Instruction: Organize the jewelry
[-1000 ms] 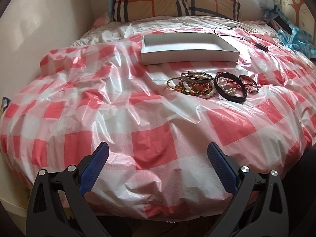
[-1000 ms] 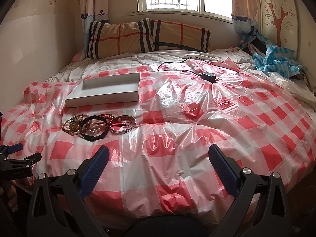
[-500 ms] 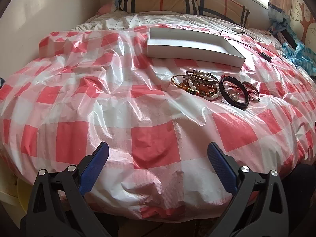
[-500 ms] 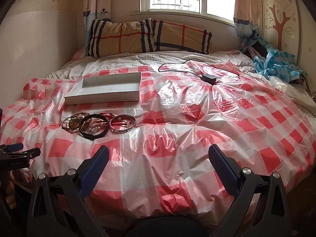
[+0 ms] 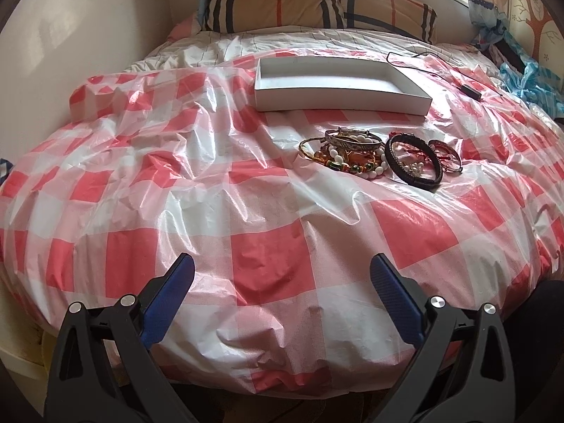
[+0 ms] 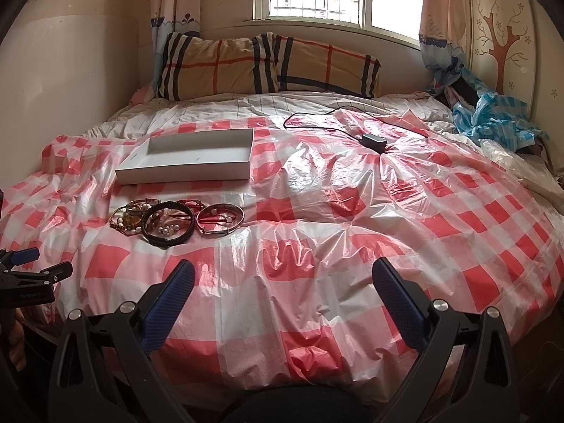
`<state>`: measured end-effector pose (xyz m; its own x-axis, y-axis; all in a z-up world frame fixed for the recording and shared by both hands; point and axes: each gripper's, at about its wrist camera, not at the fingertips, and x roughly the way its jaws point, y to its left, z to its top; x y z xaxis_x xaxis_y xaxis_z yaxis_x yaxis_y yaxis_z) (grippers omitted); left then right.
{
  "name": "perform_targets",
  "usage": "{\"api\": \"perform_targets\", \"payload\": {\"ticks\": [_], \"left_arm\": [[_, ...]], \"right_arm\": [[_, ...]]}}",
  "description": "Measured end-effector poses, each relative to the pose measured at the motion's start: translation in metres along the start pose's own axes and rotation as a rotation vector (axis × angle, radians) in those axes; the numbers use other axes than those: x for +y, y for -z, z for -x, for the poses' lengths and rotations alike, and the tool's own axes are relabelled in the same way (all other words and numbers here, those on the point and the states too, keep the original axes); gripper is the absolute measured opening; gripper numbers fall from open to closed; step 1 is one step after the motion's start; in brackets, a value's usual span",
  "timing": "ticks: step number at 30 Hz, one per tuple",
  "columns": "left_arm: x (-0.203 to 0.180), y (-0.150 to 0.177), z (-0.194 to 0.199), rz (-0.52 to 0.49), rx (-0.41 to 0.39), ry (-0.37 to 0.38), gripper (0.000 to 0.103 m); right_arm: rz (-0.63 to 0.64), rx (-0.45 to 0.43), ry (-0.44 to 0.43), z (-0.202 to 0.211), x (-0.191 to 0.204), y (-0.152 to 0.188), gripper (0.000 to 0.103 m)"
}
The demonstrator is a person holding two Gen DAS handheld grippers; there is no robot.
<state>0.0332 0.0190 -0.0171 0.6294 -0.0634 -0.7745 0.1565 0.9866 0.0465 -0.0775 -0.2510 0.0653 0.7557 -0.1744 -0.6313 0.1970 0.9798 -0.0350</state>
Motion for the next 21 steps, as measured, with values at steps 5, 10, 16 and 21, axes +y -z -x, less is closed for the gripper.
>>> {"api": "perform_targets", "payload": {"ticks": [5, 10, 16, 21], "left_arm": [[-0.0028, 0.001, -0.0008, -0.014, 0.002, -0.004, 0.096], [-0.003, 0.0009, -0.001, -0.015, 0.002, -0.005, 0.096], [-0.0046, 0.0016, -0.0023, -0.021, 0.005, -0.006, 0.096], [-0.0054, 0.002, -0.0028, -0.023, 0.007, -0.006, 0.096]], "right_arm": [[0.0, 0.0, 0.0, -0.0002, 0.0003, 0.0003, 0.097], [0.0, 0.0, 0.001, -0.0003, 0.0002, 0.0004, 0.097], [0.001, 0.0, 0.001, -0.0004, 0.0005, 0.0004, 0.097], [0.001, 0.0, 0.001, -0.0005, 0.0008, 0.0005, 0.097]]}}
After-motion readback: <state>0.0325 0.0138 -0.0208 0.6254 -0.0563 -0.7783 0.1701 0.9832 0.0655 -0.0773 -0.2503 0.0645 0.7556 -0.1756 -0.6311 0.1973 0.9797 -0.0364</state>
